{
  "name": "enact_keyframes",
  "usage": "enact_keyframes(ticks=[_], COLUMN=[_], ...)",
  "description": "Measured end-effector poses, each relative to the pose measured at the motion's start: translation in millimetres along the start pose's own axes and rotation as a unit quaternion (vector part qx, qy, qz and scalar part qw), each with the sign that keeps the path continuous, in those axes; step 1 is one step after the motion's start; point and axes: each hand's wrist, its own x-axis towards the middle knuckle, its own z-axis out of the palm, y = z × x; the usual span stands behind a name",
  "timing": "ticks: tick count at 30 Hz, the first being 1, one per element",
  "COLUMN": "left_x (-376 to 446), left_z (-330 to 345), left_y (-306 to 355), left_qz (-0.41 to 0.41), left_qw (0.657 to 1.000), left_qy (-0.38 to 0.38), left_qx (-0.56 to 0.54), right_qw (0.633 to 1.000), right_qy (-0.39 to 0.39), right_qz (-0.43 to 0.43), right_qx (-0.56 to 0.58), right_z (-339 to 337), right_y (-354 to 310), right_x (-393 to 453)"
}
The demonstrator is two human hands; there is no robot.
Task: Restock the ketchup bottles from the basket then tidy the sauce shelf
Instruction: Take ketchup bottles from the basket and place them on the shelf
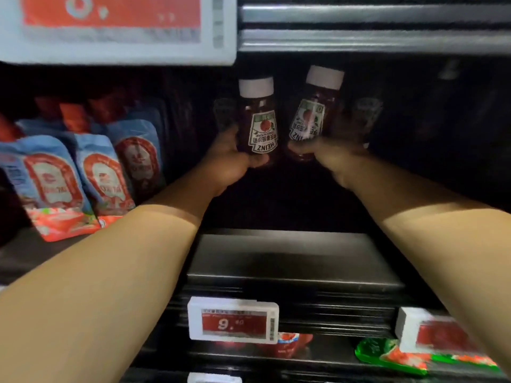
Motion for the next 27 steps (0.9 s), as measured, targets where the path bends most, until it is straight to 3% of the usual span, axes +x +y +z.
enact_keyframes(ticks=[8, 14, 18, 23, 27], left_x=[7, 13, 6, 8, 5], left_z=[12, 2, -2, -8, -10], left_y=[3, 22, 33, 40, 47], left_qz=[0.028, 0.051, 0.126, 0.154, 0.191], left_qw=[0.999, 0.985, 0.965, 0.961, 0.960], left_qy=[0.036, 0.162, 0.218, 0.204, 0.204], left_qx=[0.008, -0.040, -0.069, -0.102, 0.002], right_qw=[0.995, 0.989, 0.983, 0.970, 0.970], right_qy=[0.017, 0.004, 0.023, 0.008, 0.047], right_qz=[-0.097, -0.131, -0.149, -0.141, -0.148], right_qx=[0.013, 0.070, 0.103, 0.198, 0.188], right_z=[1, -18, -31, -45, -57], right_y=[17, 6, -3, -17, -31], right_x=[7, 5, -3, -5, 2])
